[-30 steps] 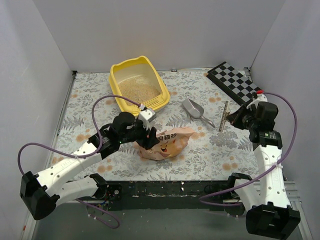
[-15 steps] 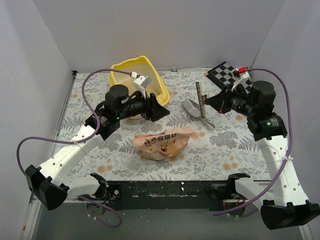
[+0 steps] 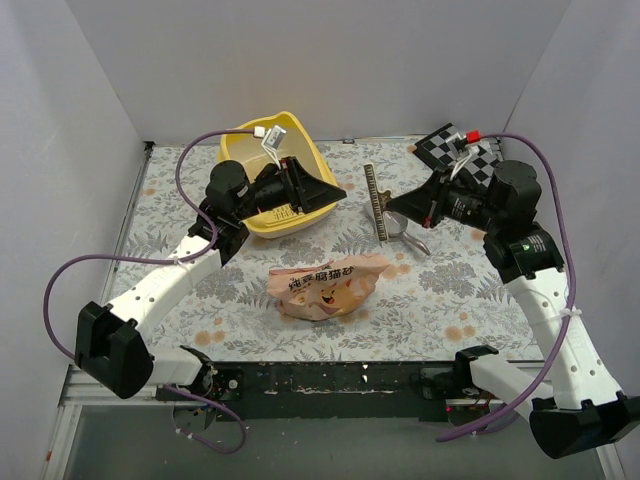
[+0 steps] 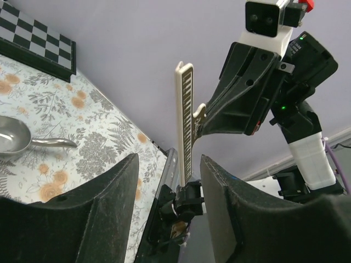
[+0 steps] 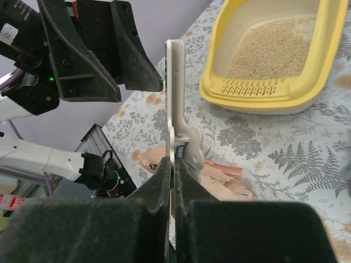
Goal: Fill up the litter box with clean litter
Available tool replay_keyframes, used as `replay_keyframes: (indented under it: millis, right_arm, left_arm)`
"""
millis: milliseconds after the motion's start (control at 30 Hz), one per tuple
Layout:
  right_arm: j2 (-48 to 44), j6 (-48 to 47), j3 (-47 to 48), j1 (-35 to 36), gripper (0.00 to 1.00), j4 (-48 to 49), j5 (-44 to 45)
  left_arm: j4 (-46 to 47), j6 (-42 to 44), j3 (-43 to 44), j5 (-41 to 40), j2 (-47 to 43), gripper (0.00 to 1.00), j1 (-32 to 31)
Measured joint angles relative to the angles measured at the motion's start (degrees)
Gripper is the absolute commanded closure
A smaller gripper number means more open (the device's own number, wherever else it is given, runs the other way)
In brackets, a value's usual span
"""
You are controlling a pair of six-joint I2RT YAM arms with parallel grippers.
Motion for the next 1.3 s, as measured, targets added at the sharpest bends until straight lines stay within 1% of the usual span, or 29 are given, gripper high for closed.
replay_keyframes:
  millis: [233, 433, 567, 633, 767, 833, 900, 933, 967, 1033, 1100, 1167, 1233, 1300]
  right_arm:
    - [2.75, 3.17, -0.13, 3.21, 0.99, 4.02, -1.05]
    - [5.99, 4.59, -0.13, 7.21, 0.99, 5.44, -0.76]
    - [6.69, 5.68, -0.13, 9.33, 0.99, 7.17, -0.66]
    - [6.71, 5.92, -0.13, 10.10, 0.99, 7.98, -0.59]
    - [6.73, 6.12, -0.13, 11.06, 0.99, 8.63, -0.26]
    - [6.78, 6.19, -0.13, 11.30, 0.99, 8.70, 0.09]
    - [6.88, 6.19, -0.13, 11.34, 0.99, 9.07, 0.33]
    - [6.97, 6.16, -0.13, 11.41, 0.99, 9.11, 0.44]
    - [7.08, 6.16, -0.13, 11.50, 0.90, 9.18, 0.57]
    - [7.08, 6.14, -0.33, 11.58, 0.68, 9.40, 0.76]
    - [7.06, 5.79, -0.37, 11.69, 0.52, 9.33, 1.07]
    - [6.82, 4.50, -0.35, 11.65, 0.42, 8.68, 1.44]
    - [6.14, 2.43, -0.35, 11.65, 0.37, 7.10, 2.03]
    - [5.33, 0.07, -0.35, 11.63, 0.33, 5.60, 2.36]
  left_arm:
    - [4.55, -3.61, -0.09, 0.46, 1.57, 0.53, 0.17]
    - [6.19, -4.39, -0.09, 0.09, 1.84, 0.50, 0.17]
    - [6.86, -4.52, -0.09, -0.55, 1.84, 0.51, 0.17]
    - [7.06, -4.48, -0.11, -0.74, 1.84, 0.56, 0.20]
    - [7.67, -4.35, -0.11, -0.83, 1.84, 0.76, 0.33]
    - [8.04, -4.17, -0.11, -0.83, 1.84, 0.84, 0.37]
    - [8.52, -4.11, -0.22, -0.98, 1.84, 0.89, 0.42]
    - [8.92, -4.26, -0.31, -1.01, 1.84, 0.90, 0.48]
    - [9.31, -4.28, -0.48, -1.01, 1.73, 0.90, 0.52]
    - [9.84, -4.44, -0.96, -0.94, 1.51, 0.91, 0.70]
    - [9.99, -4.13, -1.07, -0.76, 1.40, 0.91, 0.76]
    - [9.81, -3.41, -1.18, -0.72, 1.11, 0.91, 0.90]
    - [9.55, -2.69, -1.31, -0.35, 0.72, 0.89, 1.14]
    - [9.51, -2.10, -1.60, 0.20, 0.11, 0.89, 1.29]
